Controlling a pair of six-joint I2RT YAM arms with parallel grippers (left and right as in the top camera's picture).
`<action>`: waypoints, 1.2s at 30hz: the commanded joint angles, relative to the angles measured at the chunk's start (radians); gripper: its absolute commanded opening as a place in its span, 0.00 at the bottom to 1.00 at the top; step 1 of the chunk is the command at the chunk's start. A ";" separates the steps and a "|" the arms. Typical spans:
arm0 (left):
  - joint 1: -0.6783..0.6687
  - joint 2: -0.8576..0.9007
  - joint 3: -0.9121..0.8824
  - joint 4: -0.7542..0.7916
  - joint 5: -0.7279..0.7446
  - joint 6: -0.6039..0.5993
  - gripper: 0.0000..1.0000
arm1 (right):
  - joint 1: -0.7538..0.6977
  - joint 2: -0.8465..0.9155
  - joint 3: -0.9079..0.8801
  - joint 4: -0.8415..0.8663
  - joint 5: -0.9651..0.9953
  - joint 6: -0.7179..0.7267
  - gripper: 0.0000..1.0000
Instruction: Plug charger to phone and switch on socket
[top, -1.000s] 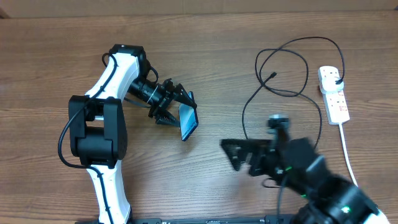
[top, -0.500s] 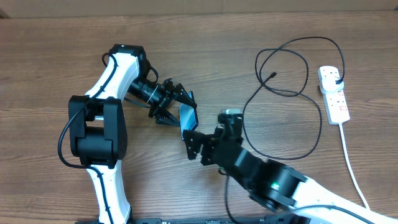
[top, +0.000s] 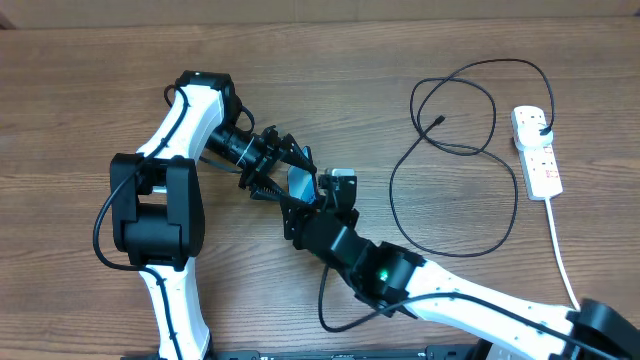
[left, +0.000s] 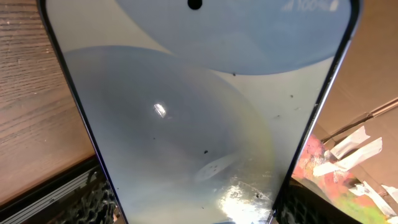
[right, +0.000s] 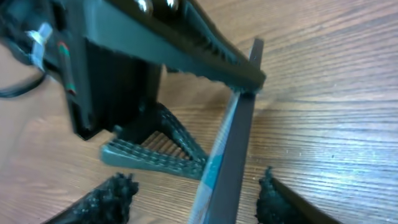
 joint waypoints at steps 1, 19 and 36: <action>-0.004 0.003 0.025 -0.006 0.045 0.023 0.64 | 0.006 0.039 0.012 0.033 0.024 -0.005 0.59; -0.004 0.003 0.025 -0.005 0.044 0.023 0.67 | 0.005 0.047 0.012 0.106 0.033 -0.006 0.25; 0.057 0.003 0.063 0.052 0.036 -0.030 1.00 | -0.023 -0.011 0.013 0.090 0.088 -0.051 0.09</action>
